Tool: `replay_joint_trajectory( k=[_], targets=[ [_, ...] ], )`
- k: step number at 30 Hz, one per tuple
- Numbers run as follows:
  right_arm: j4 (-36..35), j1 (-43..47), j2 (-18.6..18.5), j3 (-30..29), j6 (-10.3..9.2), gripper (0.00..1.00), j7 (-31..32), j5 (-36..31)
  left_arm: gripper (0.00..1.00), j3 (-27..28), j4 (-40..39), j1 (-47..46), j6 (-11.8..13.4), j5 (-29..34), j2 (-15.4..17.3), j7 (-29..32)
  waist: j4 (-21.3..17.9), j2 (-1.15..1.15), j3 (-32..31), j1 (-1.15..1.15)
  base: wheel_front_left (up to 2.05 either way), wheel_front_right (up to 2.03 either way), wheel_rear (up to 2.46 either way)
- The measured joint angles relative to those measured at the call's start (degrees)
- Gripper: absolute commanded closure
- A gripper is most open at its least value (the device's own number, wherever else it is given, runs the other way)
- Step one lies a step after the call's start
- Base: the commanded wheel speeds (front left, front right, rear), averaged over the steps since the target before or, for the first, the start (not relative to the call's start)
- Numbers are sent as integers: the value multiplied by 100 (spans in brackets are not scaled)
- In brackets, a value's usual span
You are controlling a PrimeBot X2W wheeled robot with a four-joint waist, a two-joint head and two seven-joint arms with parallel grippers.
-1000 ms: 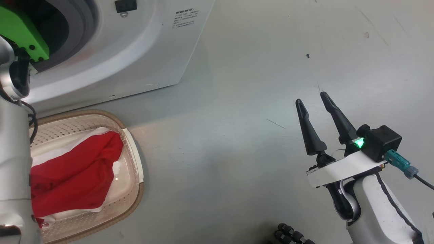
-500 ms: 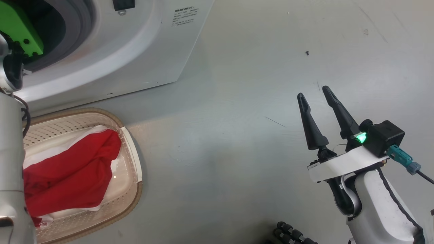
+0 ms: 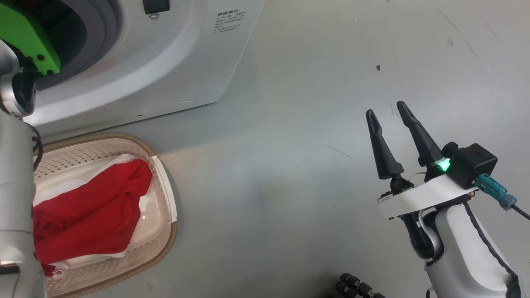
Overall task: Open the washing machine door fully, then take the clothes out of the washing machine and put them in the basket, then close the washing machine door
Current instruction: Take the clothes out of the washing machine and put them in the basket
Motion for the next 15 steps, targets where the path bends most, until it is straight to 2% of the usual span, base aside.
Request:
replay_joint_trajectory(
  k=[15],
  targets=[
    [76,-4,-30,-63,0,0,0,-30,100,-32,342,4,-156,0,-148,-700,200,0,-330,0,0,0,0]
  ],
)
